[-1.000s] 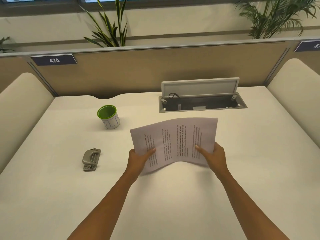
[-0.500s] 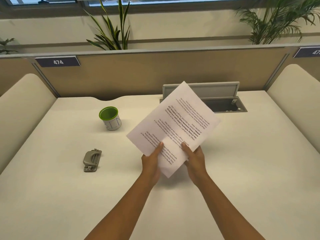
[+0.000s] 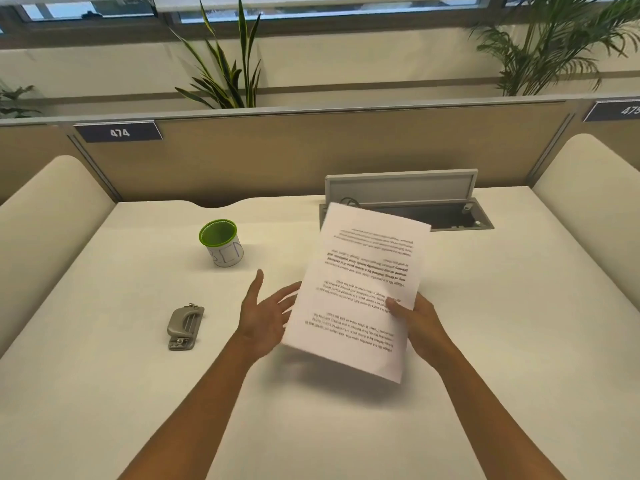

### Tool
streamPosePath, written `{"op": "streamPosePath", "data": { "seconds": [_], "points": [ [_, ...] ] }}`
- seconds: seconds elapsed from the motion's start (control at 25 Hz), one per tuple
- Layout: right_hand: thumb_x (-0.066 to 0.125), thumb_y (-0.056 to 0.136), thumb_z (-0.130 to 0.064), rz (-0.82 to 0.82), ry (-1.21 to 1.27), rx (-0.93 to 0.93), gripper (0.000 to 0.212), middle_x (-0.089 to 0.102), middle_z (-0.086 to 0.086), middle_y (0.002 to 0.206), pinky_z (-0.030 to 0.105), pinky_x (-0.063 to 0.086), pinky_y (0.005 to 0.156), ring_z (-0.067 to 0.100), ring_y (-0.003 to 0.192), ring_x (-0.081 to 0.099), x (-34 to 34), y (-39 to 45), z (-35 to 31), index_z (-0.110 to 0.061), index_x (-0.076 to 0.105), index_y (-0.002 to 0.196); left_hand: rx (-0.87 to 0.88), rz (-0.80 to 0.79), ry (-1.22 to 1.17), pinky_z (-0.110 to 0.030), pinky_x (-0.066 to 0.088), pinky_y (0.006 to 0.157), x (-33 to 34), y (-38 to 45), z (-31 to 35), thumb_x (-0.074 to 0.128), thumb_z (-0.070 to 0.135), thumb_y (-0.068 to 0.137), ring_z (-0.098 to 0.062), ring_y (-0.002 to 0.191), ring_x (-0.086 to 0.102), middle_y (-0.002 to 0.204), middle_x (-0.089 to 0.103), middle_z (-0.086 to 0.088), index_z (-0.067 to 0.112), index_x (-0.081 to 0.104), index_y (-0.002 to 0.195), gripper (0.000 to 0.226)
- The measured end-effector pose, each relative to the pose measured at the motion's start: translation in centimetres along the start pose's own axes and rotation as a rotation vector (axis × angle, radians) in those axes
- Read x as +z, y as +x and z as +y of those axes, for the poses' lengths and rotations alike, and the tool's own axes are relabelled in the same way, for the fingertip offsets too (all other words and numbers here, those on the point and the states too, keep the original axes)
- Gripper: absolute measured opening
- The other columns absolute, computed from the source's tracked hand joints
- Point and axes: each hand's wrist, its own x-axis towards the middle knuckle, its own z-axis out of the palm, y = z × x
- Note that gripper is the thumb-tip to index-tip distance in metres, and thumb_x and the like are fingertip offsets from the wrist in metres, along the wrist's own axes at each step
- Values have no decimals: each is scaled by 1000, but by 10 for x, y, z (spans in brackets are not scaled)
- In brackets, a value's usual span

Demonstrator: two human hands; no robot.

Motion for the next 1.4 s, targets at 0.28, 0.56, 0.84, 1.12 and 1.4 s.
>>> {"op": "streamPosePath", "data": {
  "seconds": [0.28, 0.56, 0.84, 1.12, 1.4],
  "points": [
    [66, 94, -14, -121, -237, 7, 28, 75, 6, 117, 42, 60, 89, 27, 103, 74, 11, -2, 4, -15, 67, 123, -32, -24, 214, -40, 61, 82, 34, 2, -11, 75, 56, 78, -32, 112, 71, 125, 72, -12, 21, 70, 127, 60],
    [61, 98, -18, 133, -304, -116, 20, 76, 0, 106, 41, 62, 79, 21, 94, 74, 30, -3, 1, -19, 69, 116, 294, 141, 510, -30, 61, 72, 50, 11, -22, 84, 34, 78, -20, 92, 77, 103, 80, 1, 27, 78, 104, 28],
    [61, 98, -26, 129, -278, -342, 21, 75, -12, 102, 17, 57, 64, 4, 88, 72, 34, -2, -8, -22, 68, 117, 536, 180, 495, -21, 59, 64, 52, 10, -15, 87, 33, 74, -12, 83, 77, 94, 81, 8, 37, 80, 87, 16],
    [61, 98, -24, 88, -278, -237, 20, 75, -13, 107, 13, 55, 73, 4, 99, 71, 24, -9, 26, -24, 68, 116, 486, 211, 492, -26, 61, 76, 33, 11, -42, 88, 21, 75, -15, 92, 76, 99, 81, 4, 27, 80, 96, 23],
    [61, 98, -26, 60, -311, -224, 24, 76, -11, 109, 18, 57, 82, 7, 103, 71, 19, -9, 32, -21, 68, 121, 467, 196, 503, -29, 61, 80, 31, 10, -46, 88, 20, 75, -16, 95, 76, 101, 81, 4, 24, 78, 100, 27]
  ]
}}
